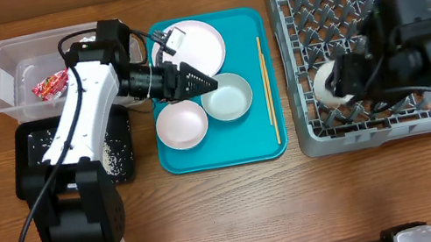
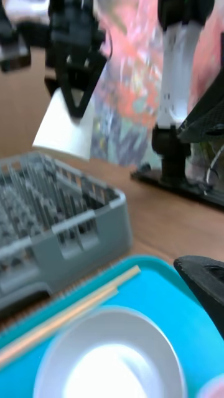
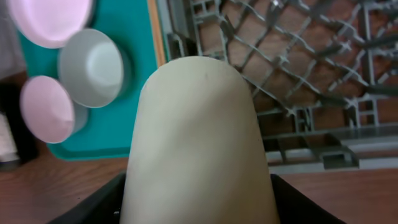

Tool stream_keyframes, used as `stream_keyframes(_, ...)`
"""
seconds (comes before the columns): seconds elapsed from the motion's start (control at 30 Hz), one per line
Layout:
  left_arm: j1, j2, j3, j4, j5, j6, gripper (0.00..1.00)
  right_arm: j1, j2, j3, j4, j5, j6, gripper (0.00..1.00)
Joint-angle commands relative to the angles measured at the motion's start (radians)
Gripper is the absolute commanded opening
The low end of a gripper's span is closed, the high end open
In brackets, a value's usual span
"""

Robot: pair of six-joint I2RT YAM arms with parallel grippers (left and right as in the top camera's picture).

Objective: Sort waste into correct bins and load items into the dishwasher
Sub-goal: 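Place the cup upside down in the dish rack with the right gripper, then reach the right gripper to the grey bowl on the teal tray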

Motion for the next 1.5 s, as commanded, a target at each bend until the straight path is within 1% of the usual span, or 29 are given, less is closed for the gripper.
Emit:
stream_keyframes(0.0,0.005,0.002,0.017,0.004,-0.130,-0.036,0.61,0.025,0.065,0.014,-0.022,0.090,0.036,0.65)
stream_keyframes(0.13,0.005,0.002,0.017,0.004,-0.174,-0.037,0.61,0.025,0.132,0.005,-0.045,0.090,0.036,0.65)
stream_keyframes(0.4,0.005,0.002,0.017,0.008,-0.177,-0.036,0.61,0.026,0.216,0.002,-0.049,0.090,0.036,0.67)
stream_keyframes(0.6,0.005,0.002,0.017,0.008,-0.178,-0.036,0.62,0.026,0.232,0.002,-0.062,0.089,0.036,0.71)
stream_keyframes(0.8,0.005,0.002,0.017,0.007,-0.178,-0.036,0.63,0.026,0.232,0.002,-0.062,0.090,0.035,0.83)
stream_keyframes(0.97,0.005,0.002,0.017,0.008,-0.177,-0.036,0.62,0.026,0.232,0.004,-0.037,0.089,0.034,0.82)
stream_keyframes(1.07,0.008,0.002,0.026,0.011,-0.177,-0.044,0.61,0.026,0.232,0.042,-0.025,0.089,0.026,0.80)
stream_keyframes(1.23,0.032,0.002,0.127,-0.037,-0.183,-0.056,0.62,0.043,0.232,0.210,-0.024,0.065,-0.002,0.79)
stream_keyframes(1.33,0.045,0.002,0.246,-0.092,-0.268,-0.071,0.61,0.085,0.232,0.267,0.033,0.032,-0.002,0.77)
stream_keyframes(1.4,0.047,0.002,0.340,-0.135,-0.390,-0.118,0.61,0.121,0.232,0.266,0.088,0.029,0.014,0.74)
stream_keyframes(1.47,0.047,0.002,0.436,-0.178,-0.542,-0.176,0.62,0.166,0.247,0.258,0.150,0.029,0.040,0.73)
